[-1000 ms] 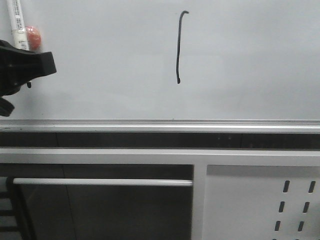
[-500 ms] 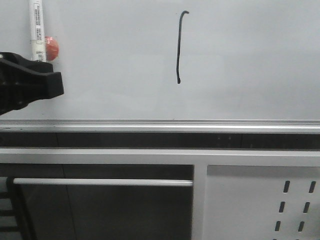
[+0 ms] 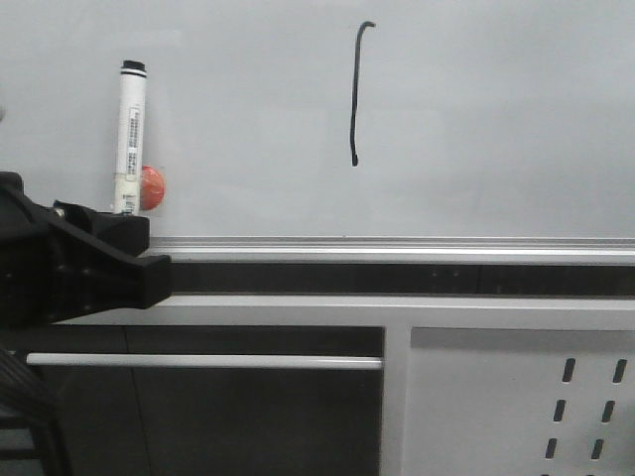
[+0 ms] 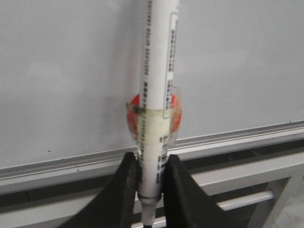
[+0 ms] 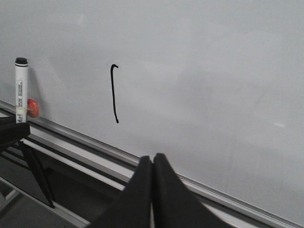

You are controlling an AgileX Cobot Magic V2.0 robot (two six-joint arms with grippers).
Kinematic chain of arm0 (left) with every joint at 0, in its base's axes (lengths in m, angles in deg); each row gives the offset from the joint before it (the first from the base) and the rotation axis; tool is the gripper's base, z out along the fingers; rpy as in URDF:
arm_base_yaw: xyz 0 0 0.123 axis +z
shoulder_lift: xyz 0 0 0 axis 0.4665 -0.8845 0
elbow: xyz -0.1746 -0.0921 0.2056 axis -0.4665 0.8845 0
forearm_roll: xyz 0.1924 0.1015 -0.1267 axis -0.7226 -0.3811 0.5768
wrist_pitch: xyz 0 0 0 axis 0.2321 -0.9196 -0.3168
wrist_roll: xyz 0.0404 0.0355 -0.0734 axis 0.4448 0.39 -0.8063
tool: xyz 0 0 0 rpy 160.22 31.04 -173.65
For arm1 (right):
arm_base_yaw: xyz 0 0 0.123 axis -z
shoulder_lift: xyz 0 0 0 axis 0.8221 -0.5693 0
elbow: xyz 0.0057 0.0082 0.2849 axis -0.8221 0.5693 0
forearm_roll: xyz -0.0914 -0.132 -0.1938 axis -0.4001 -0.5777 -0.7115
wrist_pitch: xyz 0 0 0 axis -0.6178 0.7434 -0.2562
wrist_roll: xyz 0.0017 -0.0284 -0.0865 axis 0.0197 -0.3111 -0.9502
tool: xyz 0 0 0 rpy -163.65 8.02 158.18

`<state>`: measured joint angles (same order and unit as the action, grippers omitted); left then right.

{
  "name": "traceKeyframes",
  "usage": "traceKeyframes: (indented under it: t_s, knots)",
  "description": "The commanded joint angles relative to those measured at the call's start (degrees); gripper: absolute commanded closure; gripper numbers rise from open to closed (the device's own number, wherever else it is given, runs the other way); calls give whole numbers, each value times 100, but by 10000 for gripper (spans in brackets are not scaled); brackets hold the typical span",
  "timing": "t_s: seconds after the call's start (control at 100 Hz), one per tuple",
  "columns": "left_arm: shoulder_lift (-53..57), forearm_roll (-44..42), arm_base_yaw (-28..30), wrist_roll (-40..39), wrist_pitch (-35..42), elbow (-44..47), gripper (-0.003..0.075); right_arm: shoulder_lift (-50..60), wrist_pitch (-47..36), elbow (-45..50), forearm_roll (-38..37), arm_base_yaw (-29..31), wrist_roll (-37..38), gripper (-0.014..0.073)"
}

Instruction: Write number 1 on whiteboard

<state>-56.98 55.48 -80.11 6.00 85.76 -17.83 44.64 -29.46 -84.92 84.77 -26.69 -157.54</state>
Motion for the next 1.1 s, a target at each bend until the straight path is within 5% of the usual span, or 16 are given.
traceKeyframes:
  t_s: [0.0, 1.09]
  knots:
    - [131, -31, -44, -82, 1324, -206, 738, 6, 45, -143, -377, 0, -51, 673]
    - [317, -10, 330, -18, 1324, -809, 738, 6, 23, -143, -377, 0, -51, 673]
